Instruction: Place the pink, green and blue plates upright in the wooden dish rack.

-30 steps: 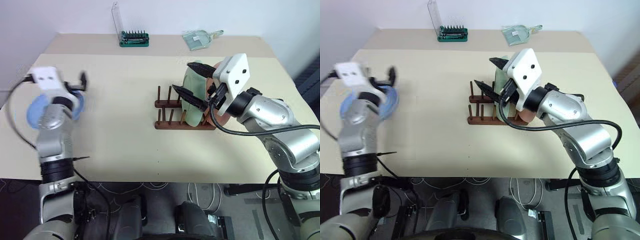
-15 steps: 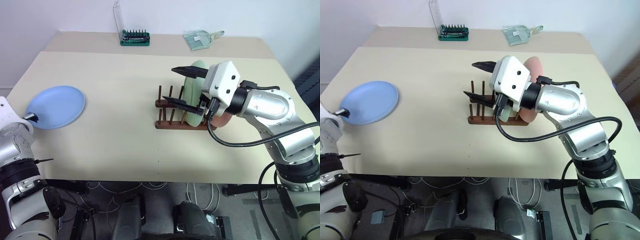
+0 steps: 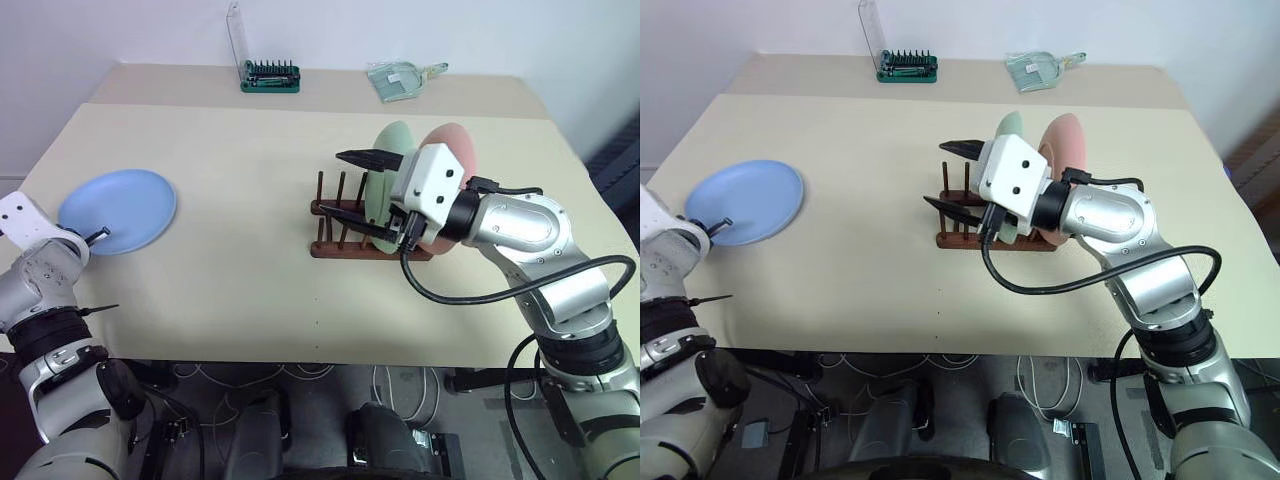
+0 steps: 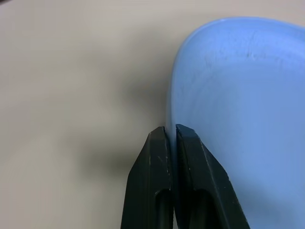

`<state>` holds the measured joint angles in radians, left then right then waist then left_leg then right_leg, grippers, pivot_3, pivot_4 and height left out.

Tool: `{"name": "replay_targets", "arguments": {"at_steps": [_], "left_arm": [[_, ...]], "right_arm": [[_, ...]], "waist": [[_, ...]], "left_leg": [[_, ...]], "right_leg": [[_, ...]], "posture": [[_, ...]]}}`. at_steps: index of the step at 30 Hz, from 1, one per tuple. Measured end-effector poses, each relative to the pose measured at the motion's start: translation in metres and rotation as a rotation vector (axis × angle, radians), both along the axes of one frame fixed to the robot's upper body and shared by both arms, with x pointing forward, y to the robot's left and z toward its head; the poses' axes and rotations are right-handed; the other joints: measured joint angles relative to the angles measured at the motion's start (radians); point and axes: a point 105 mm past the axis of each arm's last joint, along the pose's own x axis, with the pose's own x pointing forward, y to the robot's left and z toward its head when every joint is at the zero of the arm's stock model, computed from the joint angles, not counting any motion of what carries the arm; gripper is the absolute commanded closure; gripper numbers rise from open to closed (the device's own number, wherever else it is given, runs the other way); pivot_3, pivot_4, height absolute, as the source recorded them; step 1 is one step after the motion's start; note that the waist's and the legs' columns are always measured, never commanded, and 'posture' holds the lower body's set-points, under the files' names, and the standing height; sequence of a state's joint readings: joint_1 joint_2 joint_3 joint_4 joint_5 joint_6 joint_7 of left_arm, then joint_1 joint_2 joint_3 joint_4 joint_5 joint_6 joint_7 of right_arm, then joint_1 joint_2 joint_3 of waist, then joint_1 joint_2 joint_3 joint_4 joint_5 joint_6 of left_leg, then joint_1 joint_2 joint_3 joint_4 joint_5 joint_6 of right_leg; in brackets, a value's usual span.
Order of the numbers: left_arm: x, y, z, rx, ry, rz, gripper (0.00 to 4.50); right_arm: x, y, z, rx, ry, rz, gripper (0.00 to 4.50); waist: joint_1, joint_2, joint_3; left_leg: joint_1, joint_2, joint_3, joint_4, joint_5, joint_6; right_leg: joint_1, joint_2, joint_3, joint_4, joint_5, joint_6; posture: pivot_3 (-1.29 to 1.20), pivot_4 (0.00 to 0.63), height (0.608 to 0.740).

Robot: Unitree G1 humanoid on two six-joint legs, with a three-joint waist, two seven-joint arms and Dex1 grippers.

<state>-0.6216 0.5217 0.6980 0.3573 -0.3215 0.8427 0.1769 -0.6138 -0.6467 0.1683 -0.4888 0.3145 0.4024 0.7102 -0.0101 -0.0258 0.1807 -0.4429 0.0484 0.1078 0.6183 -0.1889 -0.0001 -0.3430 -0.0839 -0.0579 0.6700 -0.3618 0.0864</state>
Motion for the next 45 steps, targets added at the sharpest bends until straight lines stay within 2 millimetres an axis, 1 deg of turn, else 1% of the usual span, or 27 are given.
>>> {"name": "replay_targets", "arguments": {"at_steps": [2, 4, 6, 8, 10, 13, 15, 16, 18, 20, 23, 27, 32, 35, 38, 41, 43, 45], "left_arm": [[0.006, -0.009, 0.005, 0.013, -0.041, -0.04, 4.46], [0.018, -0.028, 0.015, 0.022, -0.127, -0.115, 4.46], [0.031, -0.057, 0.029, 0.045, -0.229, -0.214, 4.46], [0.039, -0.079, 0.044, 0.081, -0.299, -0.285, 4.46], [0.045, -0.1, 0.068, 0.165, -0.381, -0.356, 4.46], [0.048, -0.136, 0.115, 0.345, -0.524, -0.465, 4.46], [0.046, -0.158, 0.138, 0.378, -0.613, -0.505, 4.46], [0.044, -0.167, 0.145, 0.382, -0.641, -0.52, 4.46], [0.042, -0.183, 0.15, 0.401, -0.66, -0.556, 4.46], [0.041, -0.192, 0.15, 0.39, -0.655, -0.579, 4.46], [0.039, -0.201, 0.15, 0.343, -0.647, -0.604, 4.46], [0.029, -0.211, 0.158, 0.332, -0.661, -0.643, 4.46], [0.019, -0.227, 0.16, 0.279, -0.669, -0.703, 4.46], [0.014, -0.233, 0.162, 0.266, -0.672, -0.732, 4.46], [0.01, -0.238, 0.163, 0.264, -0.677, -0.769, 4.5], [0.007, -0.242, 0.164, 0.263, -0.683, -0.805, 4.5], [0.007, -0.241, 0.164, 0.263, -0.676, -0.808, 4.5], [0.007, -0.236, 0.161, 0.256, -0.662, -0.798, 4.5]], "right_arm": [[0.002, -0.001, -0.003, -0.014, -0.003, -0.018, 1.24], [0.004, -0.001, -0.006, -0.036, -0.013, -0.035, 1.24], [0.007, -0.001, -0.008, -0.055, -0.028, -0.053, 1.24], [0.011, -0.001, -0.009, -0.066, -0.044, -0.077, 1.24], [0.016, 0.001, -0.009, -0.101, -0.077, -0.099, 1.24], [0.022, 0.008, -0.008, -0.151, -0.151, -0.119, 1.24], [0.025, 0.018, -0.009, -0.172, -0.202, -0.12, 1.24], [0.027, 0.023, -0.01, -0.183, -0.225, -0.119, 1.24], [0.03, 0.032, -0.013, -0.21, -0.27, -0.127, 1.24], [0.034, 0.037, -0.018, -0.241, -0.305, -0.14, 1.24], [0.04, 0.041, -0.023, -0.278, -0.361, -0.164, 1.24], [0.047, 0.045, -0.024, -0.319, -0.449, -0.189, 1.24], [0.048, 0.054, -0.03, -0.326, -0.47, -0.172, 1.24], [0.05, 0.057, -0.034, -0.341, -0.478, -0.165, 1.24], [0.053, 0.057, -0.039, -0.354, -0.474, -0.166, 2.11], [0.054, 0.059, -0.042, -0.357, -0.471, -0.165, 3.6], [0.053, 0.059, -0.041, -0.363, -0.486, -0.165, 4.48], [0.053, 0.059, -0.041, -0.367, -0.501, -0.164, 4.48]], "waist": [[0.003, 0.0, 0.0], [0.007, 0.0, 0.0], [0.01, -0.001, 0.0], [0.009, -0.002, 0.0], [0.0, -0.002, 0.0], [-0.006, -0.002, 0.0], [-0.005, -0.002, 0.0], [-0.005, -0.002, 0.0], [-0.005, -0.002, 0.0], [-0.004, -0.002, 0.0], [-0.003, -0.002, 0.0], [-0.004, -0.002, 0.0], [-0.004, -0.002, 0.001], [-0.004, -0.002, 0.001], [-0.005, -0.002, 0.001], [-0.004, -0.002, 0.001], [-0.005, -0.002, 0.001], [-0.006, -0.002, 0.001]], "left_leg": [[0.0, 0.0, 0.0, 0.0, 0.0, 0.0], [0.0, 0.0, 0.0, 0.0, 0.0, 0.0], [0.0, -0.001, 0.0, 0.001, 0.0, 0.0], [-0.001, 0.0, 0.0, 0.001, 0.0, 0.0], [-0.001, 0.0, 0.0, 0.0, 0.0, 0.0], [-0.001, 0.0, 0.001, 0.0, 0.001, -0.001], [-0.001, 0.0, 0.001, 0.0, 0.001, -0.001], [-0.001, 0.0, 0.001, 0.0, 0.001, -0.001], [-0.001, 0.0, 0.001, 0.0, 0.001, -0.001], [-0.001, 0.0, 0.001, 0.0, 0.001, -0.001], [-0.001, 0.0, 0.001, 0.001, 0.001, -0.001], [-0.001, 0.001, 0.001, 0.001, 0.001, -0.001], [-0.001, 0.001, 0.0, 0.001, 0.001, -0.001], [-0.001, 0.001, 0.0, 0.001, 0.001, -0.001], [-0.001, 0.001, 0.0, 0.001, 0.001, -0.001], [-0.001, 0.001, 0.0, 0.001, 0.001, -0.001], [-0.001, 0.001, 0.0, 0.001, 0.001, -0.001], [0.0, 0.001, 0.0, 0.001, 0.001, -0.001]], "right_leg": [[0.0, 0.0, 0.0, 0.0, 0.0, 0.0], [0.001, 0.0, 0.0, 0.0, 0.0, 0.0], [0.001, 0.0, 0.0, -0.001, 0.0, 0.0], [0.0, 0.0, 0.0, -0.001, 0.0, 0.0], [-0.001, 0.001, 0.0, 0.0, 0.0, 0.0], [-0.001, 0.002, 0.0, 0.0, 0.0, 0.0], [-0.001, 0.002, 0.0, 0.0, 0.0, 0.0], [-0.001, 0.002, 0.0, 0.0, 0.0, 0.0], [-0.001, 0.002, 0.0, 0.0, 0.0, 0.0], [-0.001, 0.002, 0.0, 0.0, 0.0, 0.0], [-0.001, 0.002, 0.0, 0.0, 0.0, 0.0], [-0.001, 0.002, 0.0, 0.0, 0.0, 0.0], [0.0, 0.002, 0.0, 0.0, 0.0, 0.0], [0.0, 0.002, 0.0, 0.0, 0.0, 0.0], [0.0, 0.002, 0.0, 0.0, 0.0, 0.0], [0.0, 0.003, 0.0, 0.0, 0.0, 0.0], [0.0, 0.003, 0.0, 0.0, 0.0, 0.0], [0.0, 0.003, 0.0, 0.0, 0.0, 0.0]], "posture": [[0.0, 0.15, 0.732], [0.0, 0.15, 0.732], [0.0, 0.15, 0.732], [0.0, 0.15, 0.732], [0.0, 0.15, 0.732], [0.0, 0.15, 0.732], [0.0, 0.15, 0.732], [0.0, 0.15, 0.732], [0.0, 0.15, 0.732], [0.0, 0.15, 0.732], [0.0, 0.15, 0.732], [0.0, 0.15, 0.732], [0.0, 0.15, 0.732], [0.0, 0.15, 0.732], [0.0, 0.15, 0.732], [0.0, 0.15, 0.732], [0.0, 0.15, 0.732], [0.0, 0.15, 0.732]]}}
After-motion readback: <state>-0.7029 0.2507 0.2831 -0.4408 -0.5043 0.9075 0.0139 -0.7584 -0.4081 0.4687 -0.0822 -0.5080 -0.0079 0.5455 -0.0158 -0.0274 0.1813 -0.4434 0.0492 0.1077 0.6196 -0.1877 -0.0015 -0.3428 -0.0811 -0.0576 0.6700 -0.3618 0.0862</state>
